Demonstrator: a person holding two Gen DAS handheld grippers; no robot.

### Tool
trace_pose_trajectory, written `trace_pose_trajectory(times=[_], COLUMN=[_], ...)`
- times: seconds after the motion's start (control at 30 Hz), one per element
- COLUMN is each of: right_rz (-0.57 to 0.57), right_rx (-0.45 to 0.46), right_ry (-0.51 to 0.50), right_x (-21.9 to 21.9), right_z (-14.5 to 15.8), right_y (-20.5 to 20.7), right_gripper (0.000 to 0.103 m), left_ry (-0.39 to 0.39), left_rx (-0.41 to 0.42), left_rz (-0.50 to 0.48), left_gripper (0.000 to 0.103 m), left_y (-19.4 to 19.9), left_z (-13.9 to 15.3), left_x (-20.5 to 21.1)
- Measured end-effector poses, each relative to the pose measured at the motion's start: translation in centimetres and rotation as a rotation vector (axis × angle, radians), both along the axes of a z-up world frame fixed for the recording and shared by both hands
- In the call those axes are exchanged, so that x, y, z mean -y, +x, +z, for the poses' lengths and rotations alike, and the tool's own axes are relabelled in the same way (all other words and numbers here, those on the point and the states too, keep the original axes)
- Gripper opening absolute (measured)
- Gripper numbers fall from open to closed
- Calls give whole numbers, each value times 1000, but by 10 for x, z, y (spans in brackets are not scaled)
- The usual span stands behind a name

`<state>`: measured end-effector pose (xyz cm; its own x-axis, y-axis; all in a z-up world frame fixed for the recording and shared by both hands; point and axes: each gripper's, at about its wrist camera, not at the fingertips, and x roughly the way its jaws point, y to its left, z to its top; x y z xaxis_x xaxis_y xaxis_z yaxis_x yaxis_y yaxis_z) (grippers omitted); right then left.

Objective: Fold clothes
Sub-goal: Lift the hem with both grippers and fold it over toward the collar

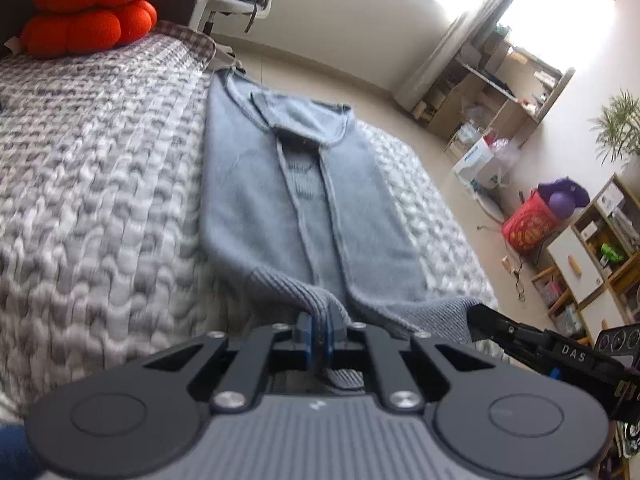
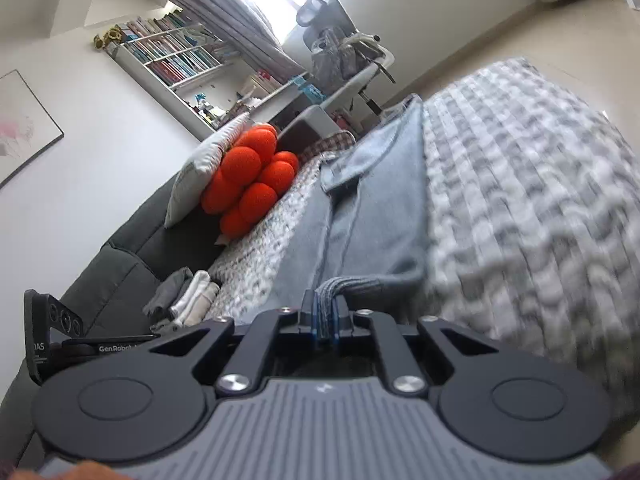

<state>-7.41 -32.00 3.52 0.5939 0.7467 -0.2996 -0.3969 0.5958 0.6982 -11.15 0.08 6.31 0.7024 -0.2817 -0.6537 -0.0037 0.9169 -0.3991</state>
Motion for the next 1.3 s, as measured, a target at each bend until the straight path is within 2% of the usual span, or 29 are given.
trace_pose_trajectory(times=[0.13,0.27,0.43,0.63,0.77,0.87,1.0,1.1,1.23,1.3], right_rz=[9,14,10,-24,-18,-19,-44,-61,-55,-92], right_rx=[24,28,-10,-3,-28,-46,-82,-131,-183,-190], right_ry=[6,-21,-61,-95,-120,-136,-129,-119,-88,-77], right_x=[-8,-22,-42,-58,-72,-83,-90,-89,-88,-83], right_z=[18,34,46,60,58,50,29,11,-5,-7], right_y=[29,73,136,206,257,296,343,369,394,396], right_gripper=[10,10,10,9,9,9,9,10,10,10], left_ry=[-22,21,72,72,58,19,-114,-183,-272,-317], left_rx=[22,49,72,74,55,10,-52,-111,-146,-144], left_rz=[18,52,81,134,158,175,233,270,307,329], left_gripper=[6,6,6,6,6,6,6,6,8,12], left_y=[27,73,136,215,271,317,369,399,413,414], left_z=[17,36,52,62,62,51,26,2,-19,-25], left_x=[-9,-15,-20,-36,-44,-54,-81,-97,-112,-120])
